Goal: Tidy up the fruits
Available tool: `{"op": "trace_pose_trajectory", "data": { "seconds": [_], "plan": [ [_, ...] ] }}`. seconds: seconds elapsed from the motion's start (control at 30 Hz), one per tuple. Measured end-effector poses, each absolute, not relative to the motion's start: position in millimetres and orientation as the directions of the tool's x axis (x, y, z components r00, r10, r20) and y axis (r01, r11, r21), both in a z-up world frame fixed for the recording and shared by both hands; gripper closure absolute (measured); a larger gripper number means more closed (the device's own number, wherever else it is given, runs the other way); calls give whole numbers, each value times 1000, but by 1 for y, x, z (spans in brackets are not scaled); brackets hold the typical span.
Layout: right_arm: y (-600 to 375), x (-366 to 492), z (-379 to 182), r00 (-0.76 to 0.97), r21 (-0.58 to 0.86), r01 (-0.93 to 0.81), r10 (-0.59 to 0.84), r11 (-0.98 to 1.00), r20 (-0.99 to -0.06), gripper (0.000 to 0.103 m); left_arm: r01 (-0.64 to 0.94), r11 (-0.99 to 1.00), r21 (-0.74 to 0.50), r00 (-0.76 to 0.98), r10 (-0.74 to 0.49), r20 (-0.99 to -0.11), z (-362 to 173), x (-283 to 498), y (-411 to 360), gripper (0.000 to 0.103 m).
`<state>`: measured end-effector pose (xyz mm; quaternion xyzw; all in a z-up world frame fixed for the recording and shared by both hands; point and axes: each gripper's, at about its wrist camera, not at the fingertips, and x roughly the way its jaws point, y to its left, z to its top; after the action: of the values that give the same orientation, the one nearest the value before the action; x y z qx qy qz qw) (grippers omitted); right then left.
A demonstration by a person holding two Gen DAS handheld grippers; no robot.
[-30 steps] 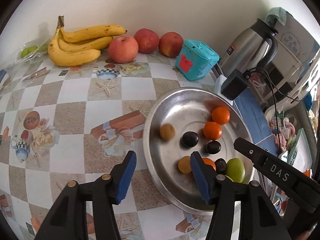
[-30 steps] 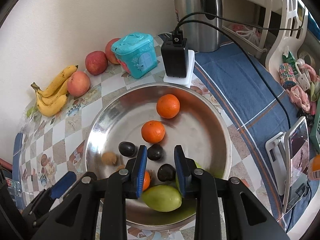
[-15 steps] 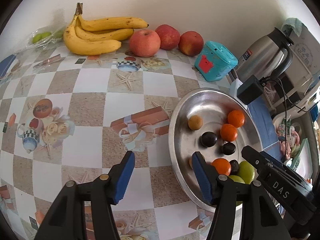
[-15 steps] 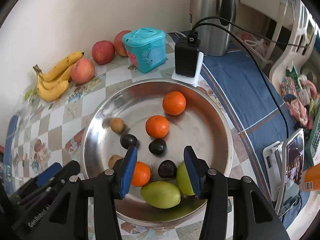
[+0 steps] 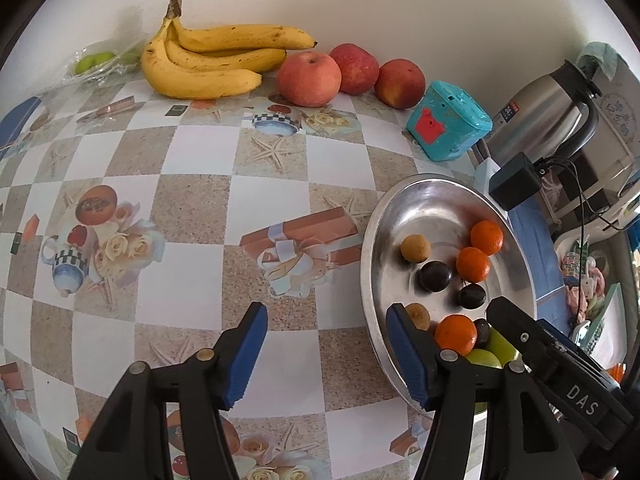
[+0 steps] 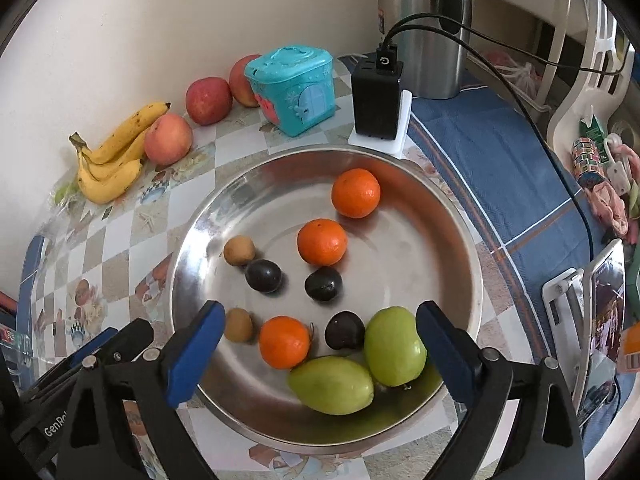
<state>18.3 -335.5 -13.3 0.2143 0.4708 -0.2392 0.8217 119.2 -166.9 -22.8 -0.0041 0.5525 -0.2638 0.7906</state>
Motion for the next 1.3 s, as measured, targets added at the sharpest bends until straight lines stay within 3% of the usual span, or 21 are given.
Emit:
{"op": "trace_pose_trajectory", "data": {
  "seconds": [0.3, 0.37, 0.57, 1.17, 1.3],
  "plan": [
    [-329, 19, -14, 455, 145, 556, -153, 819, -877, 7, 387, 883, -266, 264, -382, -886, -21, 118, -154, 36],
    [-326, 18, -13, 456, 146, 552, -150, 821, -877, 7, 377, 893, -246, 278, -363, -890, -20, 115, -148, 21],
    [-303, 13, -9, 447, 117, 523, -155, 845, -881, 6, 332, 925, -187, 337, -301, -892, -11, 106, -123, 0],
    [-240, -40, -6, 460, 113, 468, -132, 876, -878, 6, 188, 977, -104, 393, -172, -903, -6, 46, -36, 0],
    [-233, -53, -9, 457, 101, 467, -142, 878, -878, 6, 168, 985, -27, 407, -95, -908, -7, 37, -29, 0]
  ]
}}
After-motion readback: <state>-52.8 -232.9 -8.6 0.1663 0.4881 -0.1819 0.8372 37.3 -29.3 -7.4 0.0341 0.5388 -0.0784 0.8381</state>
